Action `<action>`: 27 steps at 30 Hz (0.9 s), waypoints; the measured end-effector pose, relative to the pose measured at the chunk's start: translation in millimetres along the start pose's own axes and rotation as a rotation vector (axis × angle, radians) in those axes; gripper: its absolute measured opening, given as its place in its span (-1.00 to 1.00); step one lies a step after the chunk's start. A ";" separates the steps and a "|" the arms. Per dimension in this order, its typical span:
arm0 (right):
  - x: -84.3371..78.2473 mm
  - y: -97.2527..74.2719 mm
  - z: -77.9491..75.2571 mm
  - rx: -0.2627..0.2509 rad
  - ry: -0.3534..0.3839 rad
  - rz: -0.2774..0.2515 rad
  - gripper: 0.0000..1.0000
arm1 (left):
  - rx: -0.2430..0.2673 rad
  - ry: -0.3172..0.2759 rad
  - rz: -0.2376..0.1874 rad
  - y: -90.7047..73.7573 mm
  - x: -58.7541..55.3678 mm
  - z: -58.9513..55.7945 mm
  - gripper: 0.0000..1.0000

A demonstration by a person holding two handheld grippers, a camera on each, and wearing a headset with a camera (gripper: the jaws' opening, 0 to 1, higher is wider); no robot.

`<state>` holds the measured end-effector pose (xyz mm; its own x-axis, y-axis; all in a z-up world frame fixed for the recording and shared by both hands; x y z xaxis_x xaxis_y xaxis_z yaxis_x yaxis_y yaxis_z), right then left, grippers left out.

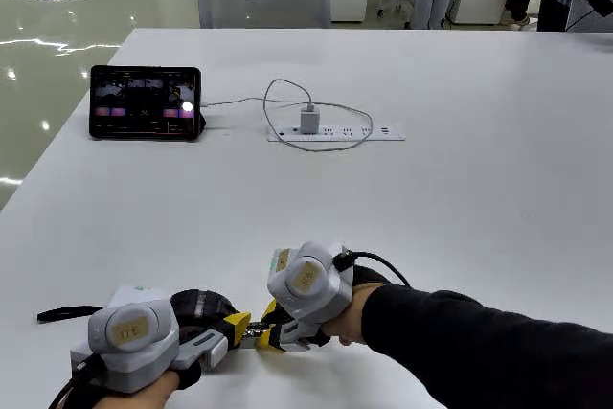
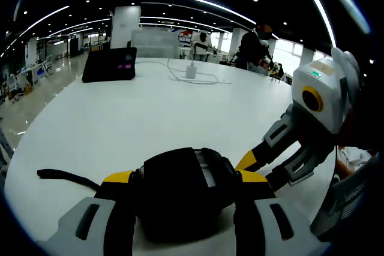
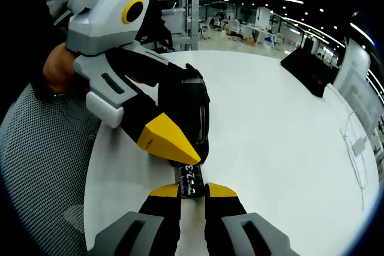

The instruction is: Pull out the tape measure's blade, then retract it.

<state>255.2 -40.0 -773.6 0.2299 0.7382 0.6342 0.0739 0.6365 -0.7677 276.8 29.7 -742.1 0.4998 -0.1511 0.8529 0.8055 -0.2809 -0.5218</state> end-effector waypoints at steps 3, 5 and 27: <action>1.9 1.0 0.6 0.000 0.003 -0.005 -0.78 | -0.001 -0.001 0.000 0.1 0.0 -0.1 0.24; 2.4 2.0 0.8 0.000 0.001 -0.006 -0.78 | -0.001 0.000 0.000 0.0 -0.1 -0.1 0.24; 12.3 10.2 4.1 0.005 0.001 -0.029 -0.78 | -0.001 -0.003 -0.001 -0.4 0.1 0.3 0.24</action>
Point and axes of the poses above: the centre of the closed fingertips' face, and the gripper's own axes: y roughly forward along the fingers, z roughly to its left, x roughly out of its top, the point moved 1 cm from there along -y, roughly backward along the fingers, and after that the axes turned 8 degrees about y, right-handed, at the moved point
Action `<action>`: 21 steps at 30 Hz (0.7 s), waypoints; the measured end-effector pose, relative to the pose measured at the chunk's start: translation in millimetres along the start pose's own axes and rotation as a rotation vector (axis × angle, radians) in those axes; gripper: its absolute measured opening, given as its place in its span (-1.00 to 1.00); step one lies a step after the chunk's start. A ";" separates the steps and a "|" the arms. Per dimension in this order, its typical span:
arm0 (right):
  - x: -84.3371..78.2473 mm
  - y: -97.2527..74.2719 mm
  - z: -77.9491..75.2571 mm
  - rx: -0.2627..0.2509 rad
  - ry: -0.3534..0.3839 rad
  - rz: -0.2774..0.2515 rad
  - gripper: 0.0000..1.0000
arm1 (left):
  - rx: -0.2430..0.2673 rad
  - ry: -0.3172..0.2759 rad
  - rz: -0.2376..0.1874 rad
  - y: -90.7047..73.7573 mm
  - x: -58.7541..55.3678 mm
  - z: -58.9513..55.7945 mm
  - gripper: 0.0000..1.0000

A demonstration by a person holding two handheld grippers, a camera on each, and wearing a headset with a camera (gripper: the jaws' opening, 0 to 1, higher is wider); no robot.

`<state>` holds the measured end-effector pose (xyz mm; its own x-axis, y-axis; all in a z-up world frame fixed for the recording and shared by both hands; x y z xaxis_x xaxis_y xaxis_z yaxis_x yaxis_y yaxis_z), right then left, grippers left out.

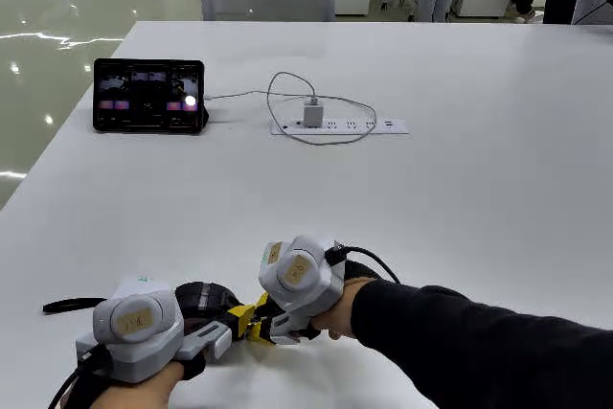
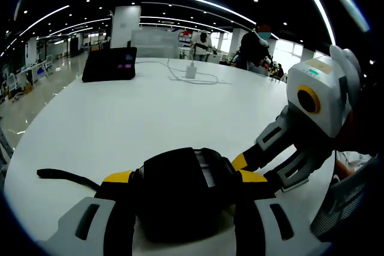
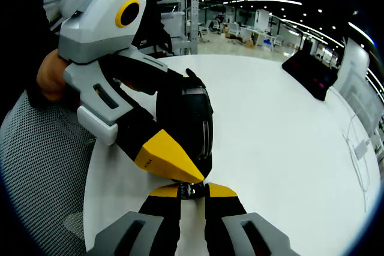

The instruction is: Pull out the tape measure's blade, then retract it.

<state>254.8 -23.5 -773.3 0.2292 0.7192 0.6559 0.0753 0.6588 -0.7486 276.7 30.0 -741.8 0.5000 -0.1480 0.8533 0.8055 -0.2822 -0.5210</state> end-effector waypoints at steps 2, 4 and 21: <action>0.6 0.0 0.4 0.000 0.001 -0.001 -0.78 | 0.000 0.000 0.000 0.2 0.1 0.1 0.25; 0.7 0.7 0.2 0.001 0.001 -0.002 -0.78 | 0.000 0.001 0.000 0.3 0.1 0.0 0.25; 0.3 0.6 0.3 0.001 0.006 -0.004 -0.76 | 0.003 0.009 -0.002 0.3 0.2 -0.9 0.27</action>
Point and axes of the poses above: the centre of the closed fingertips' face, and the gripper's own axes: y roughly forward along the fingers, z roughly to its left, x roughly out of its top, the point moved 1 cm from there along -y, roughly backward along the fingers, and after that the axes turned 8 degrees about y, right-handed, at the moved point
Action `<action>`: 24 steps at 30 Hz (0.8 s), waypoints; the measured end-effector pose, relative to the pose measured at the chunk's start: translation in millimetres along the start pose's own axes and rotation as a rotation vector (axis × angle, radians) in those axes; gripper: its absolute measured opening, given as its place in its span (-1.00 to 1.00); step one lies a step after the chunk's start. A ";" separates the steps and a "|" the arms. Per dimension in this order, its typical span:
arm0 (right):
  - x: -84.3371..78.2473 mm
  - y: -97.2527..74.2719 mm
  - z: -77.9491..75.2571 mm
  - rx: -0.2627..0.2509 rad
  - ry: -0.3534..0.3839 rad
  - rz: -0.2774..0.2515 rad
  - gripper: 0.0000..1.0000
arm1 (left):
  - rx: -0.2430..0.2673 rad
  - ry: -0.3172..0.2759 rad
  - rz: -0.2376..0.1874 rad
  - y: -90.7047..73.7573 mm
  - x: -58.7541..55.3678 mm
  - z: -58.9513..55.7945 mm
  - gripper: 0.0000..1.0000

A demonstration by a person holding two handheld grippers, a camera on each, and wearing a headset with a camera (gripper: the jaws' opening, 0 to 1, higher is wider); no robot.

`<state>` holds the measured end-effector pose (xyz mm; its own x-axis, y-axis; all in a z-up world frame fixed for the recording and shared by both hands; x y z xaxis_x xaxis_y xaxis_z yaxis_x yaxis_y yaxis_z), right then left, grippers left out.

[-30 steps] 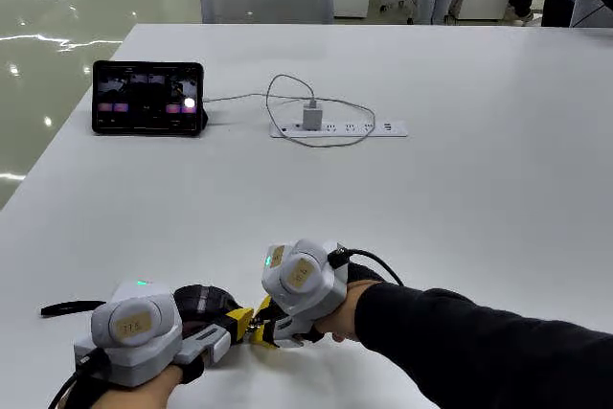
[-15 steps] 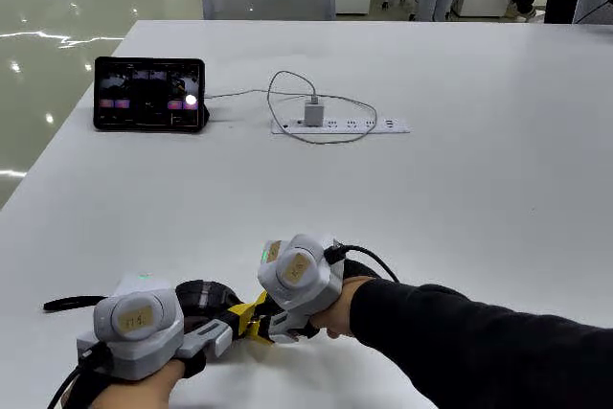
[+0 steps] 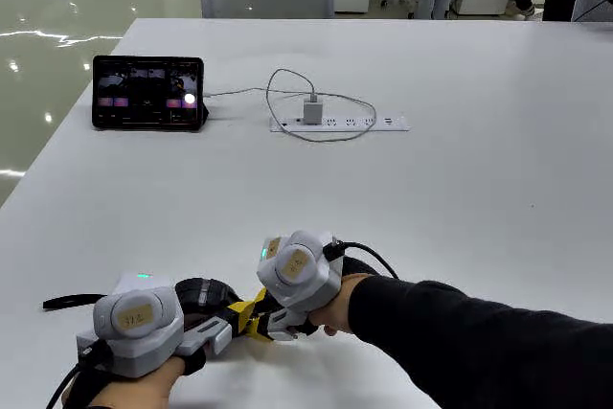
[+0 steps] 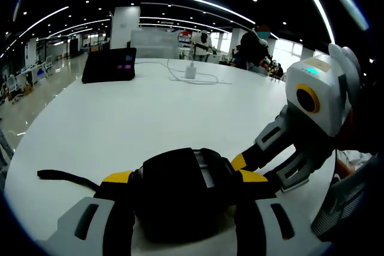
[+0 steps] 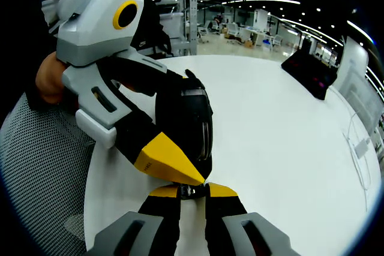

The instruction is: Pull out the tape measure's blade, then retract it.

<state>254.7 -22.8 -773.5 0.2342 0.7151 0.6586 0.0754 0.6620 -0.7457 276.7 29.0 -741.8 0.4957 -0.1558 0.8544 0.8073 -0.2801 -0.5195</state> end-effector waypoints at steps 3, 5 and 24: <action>0.0 0.3 -0.3 -0.001 -0.012 0.001 -0.76 | 0.001 0.001 0.002 -0.2 0.0 -0.2 0.28; -0.2 0.1 0.2 -0.007 -0.028 0.000 -0.75 | 0.002 0.003 0.002 -0.2 0.0 -0.2 0.28; -19.0 -27.2 -6.3 -0.063 -0.015 -0.011 -0.67 | -0.018 0.009 0.000 -1.8 2.1 -0.1 0.28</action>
Point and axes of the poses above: the centre of the closed fingertips' face, and the gripper's own axes: y roughly forward along the fingers, z roughly to its left, x roughly out of its top, the point moved 1 cm from there along -y, roughly backward along the fingers, and after that the axes turned 8 degrees about y, right-handed, at the moved point
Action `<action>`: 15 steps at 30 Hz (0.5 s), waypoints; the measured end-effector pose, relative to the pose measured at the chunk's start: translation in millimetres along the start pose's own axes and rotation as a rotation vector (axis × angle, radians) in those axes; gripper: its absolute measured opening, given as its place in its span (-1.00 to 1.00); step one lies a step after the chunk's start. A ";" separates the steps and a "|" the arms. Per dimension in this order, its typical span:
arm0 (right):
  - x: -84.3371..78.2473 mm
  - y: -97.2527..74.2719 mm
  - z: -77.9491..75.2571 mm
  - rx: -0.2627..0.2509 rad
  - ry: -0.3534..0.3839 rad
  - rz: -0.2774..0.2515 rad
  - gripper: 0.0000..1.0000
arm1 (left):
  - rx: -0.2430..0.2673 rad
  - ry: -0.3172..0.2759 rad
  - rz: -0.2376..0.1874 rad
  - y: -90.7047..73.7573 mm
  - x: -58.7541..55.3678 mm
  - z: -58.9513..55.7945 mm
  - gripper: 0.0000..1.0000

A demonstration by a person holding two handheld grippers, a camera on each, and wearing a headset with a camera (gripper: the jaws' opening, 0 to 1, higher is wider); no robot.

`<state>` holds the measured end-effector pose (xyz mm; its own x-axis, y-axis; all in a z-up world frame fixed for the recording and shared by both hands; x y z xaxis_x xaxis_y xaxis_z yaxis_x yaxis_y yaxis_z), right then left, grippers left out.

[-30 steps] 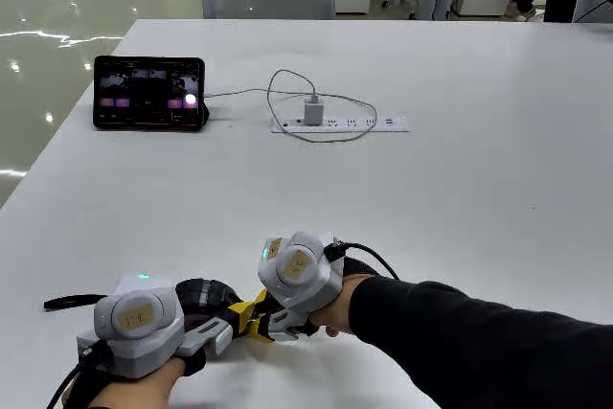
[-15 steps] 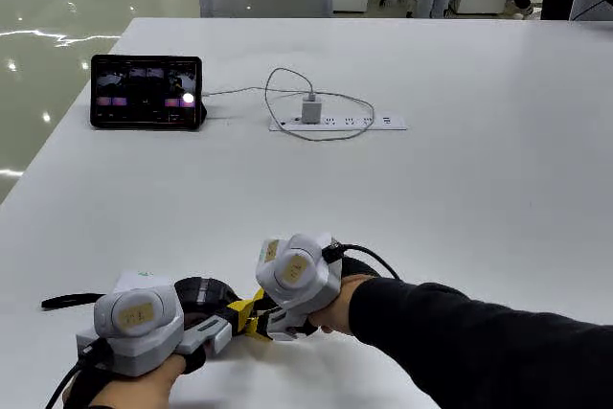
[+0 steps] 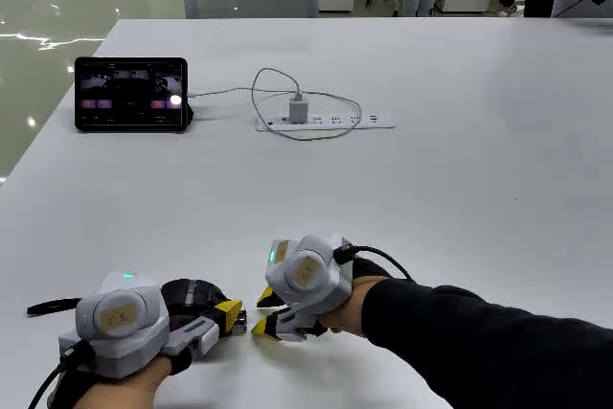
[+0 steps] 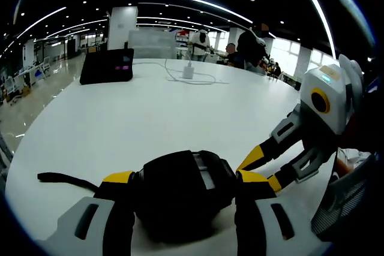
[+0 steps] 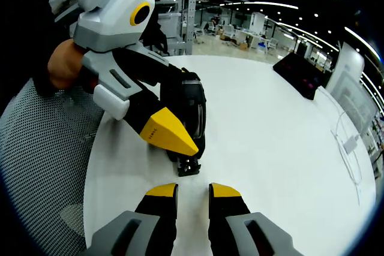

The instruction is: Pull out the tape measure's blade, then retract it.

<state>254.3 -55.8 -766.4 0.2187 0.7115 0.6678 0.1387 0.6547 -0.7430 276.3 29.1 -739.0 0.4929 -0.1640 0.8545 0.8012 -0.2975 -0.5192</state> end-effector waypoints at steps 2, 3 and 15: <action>-3.3 -5.1 -0.8 -0.006 0.008 -0.003 -0.65 | -0.001 0.003 -0.002 -1.1 1.0 0.3 0.27; -5.6 -8.2 -1.3 -0.010 0.014 -0.004 -0.65 | 0.000 0.000 -0.005 -3.4 2.7 1.3 0.27; -34.2 -49.3 2.4 -0.035 0.082 -0.036 -0.54 | -0.045 -0.060 -0.018 -23.5 6.4 19.0 0.43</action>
<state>237.6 -111.8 -752.5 0.2916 0.6633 0.6892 0.1809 0.6693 -0.7206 267.0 52.9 -721.7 0.4988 -0.1017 0.8607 0.7948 -0.3424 -0.5010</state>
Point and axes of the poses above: the centre of the closed fingertips' face, and the gripper's own axes: y roughly forward along the fingers, z roughly to its left, x roughly out of its top, the point moved 1 cm from there along -y, roughly backward along the fingers, and after that the axes turned 8 degrees about y, right-handed, at the moved point
